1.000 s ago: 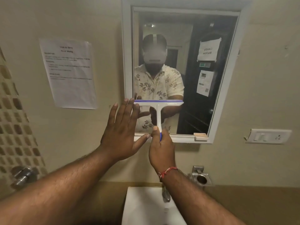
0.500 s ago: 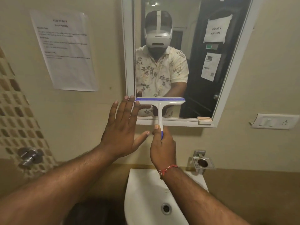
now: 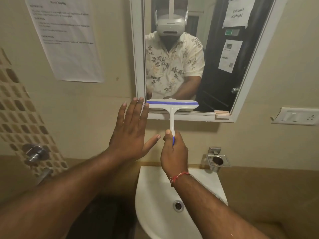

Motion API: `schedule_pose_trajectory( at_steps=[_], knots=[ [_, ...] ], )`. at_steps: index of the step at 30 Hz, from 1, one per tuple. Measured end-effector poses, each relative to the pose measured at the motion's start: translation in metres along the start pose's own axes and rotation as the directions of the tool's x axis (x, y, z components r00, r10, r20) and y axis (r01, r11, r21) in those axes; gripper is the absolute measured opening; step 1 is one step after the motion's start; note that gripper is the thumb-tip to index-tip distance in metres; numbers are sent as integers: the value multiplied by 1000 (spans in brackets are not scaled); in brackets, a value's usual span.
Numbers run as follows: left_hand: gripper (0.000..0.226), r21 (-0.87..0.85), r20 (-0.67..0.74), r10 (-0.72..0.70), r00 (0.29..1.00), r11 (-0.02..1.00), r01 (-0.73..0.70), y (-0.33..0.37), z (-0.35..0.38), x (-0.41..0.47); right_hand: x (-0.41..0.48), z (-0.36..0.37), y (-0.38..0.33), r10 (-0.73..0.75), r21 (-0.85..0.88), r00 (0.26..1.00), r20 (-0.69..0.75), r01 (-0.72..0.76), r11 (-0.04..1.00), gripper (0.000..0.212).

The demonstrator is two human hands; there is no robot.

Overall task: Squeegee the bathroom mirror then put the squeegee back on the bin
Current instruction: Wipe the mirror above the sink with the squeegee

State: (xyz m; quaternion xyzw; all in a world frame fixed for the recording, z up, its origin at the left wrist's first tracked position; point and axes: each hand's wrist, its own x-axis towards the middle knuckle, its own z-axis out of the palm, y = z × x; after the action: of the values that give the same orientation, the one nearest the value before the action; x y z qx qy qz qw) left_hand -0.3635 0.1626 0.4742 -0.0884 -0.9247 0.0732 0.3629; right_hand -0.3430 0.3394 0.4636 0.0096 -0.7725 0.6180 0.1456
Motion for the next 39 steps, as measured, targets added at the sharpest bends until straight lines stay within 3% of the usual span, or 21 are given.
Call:
schedule_pose_trajectory(
  at_steps=[6,19,28,34,39],
  knots=[
    [109,9,19,-10,1000,1000,10,-1,3,-4,-7,0,15,30,-58,999,21,-28,998,40],
    [111,19,-3,19,1000,1000,-19,-1,2,-7,-12,1,15,59,-1,998,19,-59,998,39],
    [109,24,-134,38,990,999,-35,-9,-41,24,6,-37,-30,-94,44,996,-9,94,995,37],
    [112,8,-287,47,957,999,-47,-18,-94,78,39,-62,-98,-302,-74,953,31,303,950,36],
    [110,54,-353,55,934,998,-38,-31,-137,120,79,-89,-172,-440,-185,883,164,466,865,29]
  ],
)
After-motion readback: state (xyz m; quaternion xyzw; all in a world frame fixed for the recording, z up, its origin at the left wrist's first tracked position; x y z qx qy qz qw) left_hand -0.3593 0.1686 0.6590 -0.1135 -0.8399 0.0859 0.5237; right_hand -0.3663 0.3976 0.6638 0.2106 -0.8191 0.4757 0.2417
